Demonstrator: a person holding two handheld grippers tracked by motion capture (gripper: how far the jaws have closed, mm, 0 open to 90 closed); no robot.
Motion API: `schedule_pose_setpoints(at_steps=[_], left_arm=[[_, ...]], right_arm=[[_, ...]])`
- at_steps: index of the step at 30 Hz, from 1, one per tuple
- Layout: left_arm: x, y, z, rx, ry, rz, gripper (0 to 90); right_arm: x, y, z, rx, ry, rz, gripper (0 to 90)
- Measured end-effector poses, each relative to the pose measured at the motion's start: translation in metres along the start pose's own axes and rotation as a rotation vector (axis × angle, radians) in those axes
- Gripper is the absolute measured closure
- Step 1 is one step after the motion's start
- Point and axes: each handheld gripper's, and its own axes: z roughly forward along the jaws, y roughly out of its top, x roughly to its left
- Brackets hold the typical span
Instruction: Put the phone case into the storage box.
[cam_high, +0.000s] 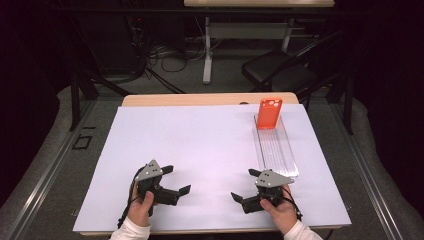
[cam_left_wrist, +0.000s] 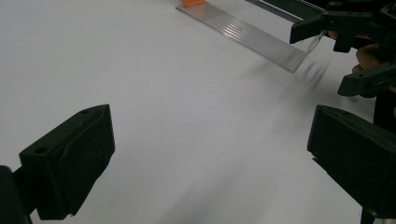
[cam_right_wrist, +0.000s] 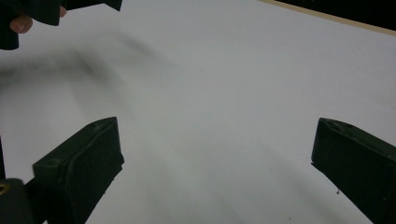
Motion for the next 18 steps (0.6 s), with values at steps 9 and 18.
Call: schedule_pose_setpoints(at_steps=[9,18], left_arm=[[0.0001,-0.0002,-0.0010,-0.004,0.003,0.002,1.0],[0.0011,0.0002,-0.0021,-0.004,0.009,-0.001,1.0]], right_arm=[[0.0005,0.0003,-0.0005,0.000,-0.005,-0.005,1.8],[0.0011,0.0006,0.0003,0.000,-0.002,-0.010,1.9]])
